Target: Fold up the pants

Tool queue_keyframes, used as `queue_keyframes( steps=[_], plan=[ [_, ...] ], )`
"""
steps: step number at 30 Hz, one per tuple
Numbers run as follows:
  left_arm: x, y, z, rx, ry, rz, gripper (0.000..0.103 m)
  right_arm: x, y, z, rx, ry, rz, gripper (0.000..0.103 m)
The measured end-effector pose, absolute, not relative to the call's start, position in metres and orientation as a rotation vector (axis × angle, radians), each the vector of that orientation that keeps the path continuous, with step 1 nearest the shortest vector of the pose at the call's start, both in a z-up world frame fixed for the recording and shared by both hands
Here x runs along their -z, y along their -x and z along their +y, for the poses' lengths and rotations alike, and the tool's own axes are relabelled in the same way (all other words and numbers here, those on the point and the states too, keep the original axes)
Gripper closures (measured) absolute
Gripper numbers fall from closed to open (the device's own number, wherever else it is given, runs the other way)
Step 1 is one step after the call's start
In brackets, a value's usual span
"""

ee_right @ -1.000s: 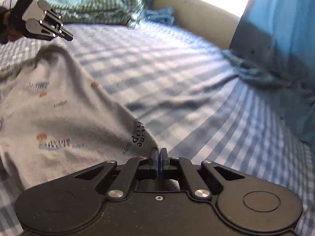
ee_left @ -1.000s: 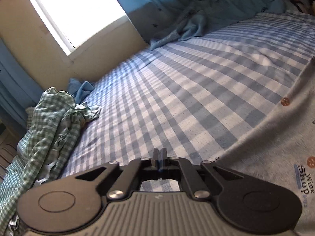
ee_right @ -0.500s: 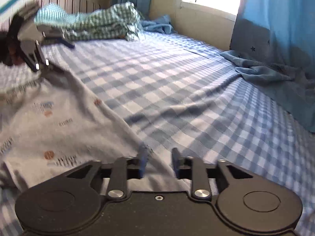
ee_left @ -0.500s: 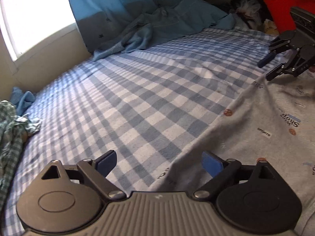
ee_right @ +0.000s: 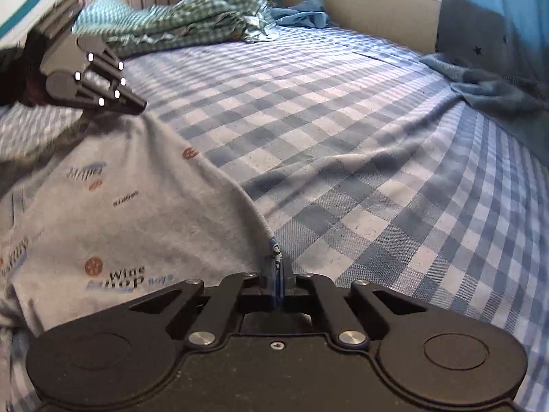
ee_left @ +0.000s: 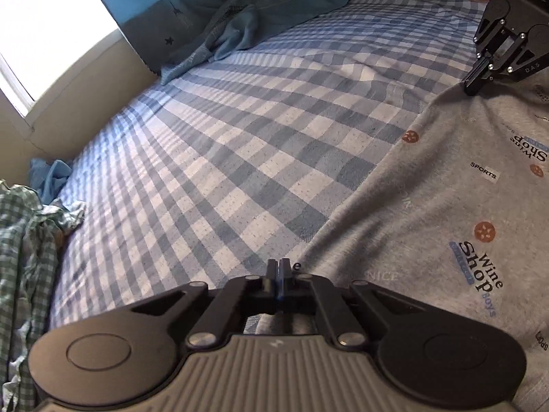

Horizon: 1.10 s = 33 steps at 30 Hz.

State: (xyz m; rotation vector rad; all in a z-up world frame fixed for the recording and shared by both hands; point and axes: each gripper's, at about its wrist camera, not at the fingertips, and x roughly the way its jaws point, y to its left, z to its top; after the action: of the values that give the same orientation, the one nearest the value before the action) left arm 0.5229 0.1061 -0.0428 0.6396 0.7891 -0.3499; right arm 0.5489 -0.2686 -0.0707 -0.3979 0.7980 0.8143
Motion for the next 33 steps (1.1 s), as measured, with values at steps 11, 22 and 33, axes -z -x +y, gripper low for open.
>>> queue_keyframes(
  steps=[11, 22, 33],
  plan=[
    [0.007, -0.459, 0.104, 0.225, -0.712, 0.574, 0.103, 0.004, -0.44, -0.266, -0.615, 0.478, 0.496, 0.103],
    [0.027, -0.532, 0.139, 0.56, -0.475, 0.777, 0.021, 0.018, -0.437, -0.266, -0.631, 0.526, 0.519, 0.102],
    [0.049, -0.551, 0.155, 0.628, -0.382, 0.91, 0.101, 0.056, -0.454, -0.264, -0.645, 0.547, 0.568, 0.102]
  ],
)
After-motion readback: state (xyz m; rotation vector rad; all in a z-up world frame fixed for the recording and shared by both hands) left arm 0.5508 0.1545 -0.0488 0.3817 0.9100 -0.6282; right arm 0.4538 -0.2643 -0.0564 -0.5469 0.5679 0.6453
